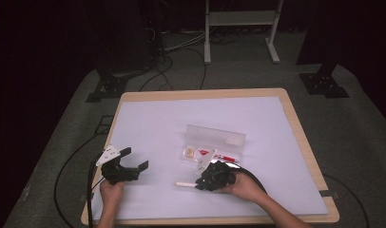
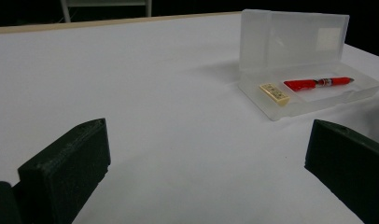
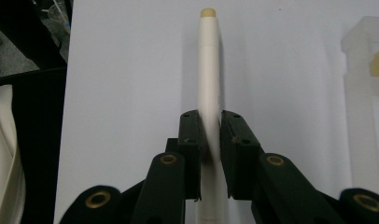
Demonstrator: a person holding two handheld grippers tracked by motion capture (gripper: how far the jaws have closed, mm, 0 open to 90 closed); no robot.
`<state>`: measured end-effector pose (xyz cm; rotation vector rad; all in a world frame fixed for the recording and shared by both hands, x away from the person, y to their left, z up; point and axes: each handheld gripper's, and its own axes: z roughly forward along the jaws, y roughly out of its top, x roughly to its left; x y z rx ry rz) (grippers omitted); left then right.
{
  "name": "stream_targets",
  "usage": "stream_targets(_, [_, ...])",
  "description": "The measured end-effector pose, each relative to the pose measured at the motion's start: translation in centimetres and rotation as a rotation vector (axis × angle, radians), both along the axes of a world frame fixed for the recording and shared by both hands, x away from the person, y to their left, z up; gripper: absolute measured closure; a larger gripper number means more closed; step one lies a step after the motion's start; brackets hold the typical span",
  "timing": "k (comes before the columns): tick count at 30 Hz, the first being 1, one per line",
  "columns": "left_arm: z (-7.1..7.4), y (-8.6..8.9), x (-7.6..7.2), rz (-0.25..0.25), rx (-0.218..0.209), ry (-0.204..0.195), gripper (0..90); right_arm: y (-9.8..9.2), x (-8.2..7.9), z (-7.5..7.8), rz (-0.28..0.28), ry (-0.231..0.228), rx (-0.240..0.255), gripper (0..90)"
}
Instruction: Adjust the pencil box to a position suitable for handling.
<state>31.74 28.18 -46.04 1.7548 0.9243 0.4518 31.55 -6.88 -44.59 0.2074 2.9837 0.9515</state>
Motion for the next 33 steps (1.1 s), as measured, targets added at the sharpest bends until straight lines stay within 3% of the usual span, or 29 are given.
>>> stream_targets(21, [0.0, 0.0, 0.0, 0.001, 0.002, 0.0, 0.0, -3.1, 1.7, 2.7, -0.078, -0.057, 0.018, 78.0])
stream_targets(33, [0.0, 0.0, 0.0, 0.002, 0.002, 0.0, 0.0, -4.2, 3.0, 2.9, -0.126, -0.059, 0.008, 78.0])
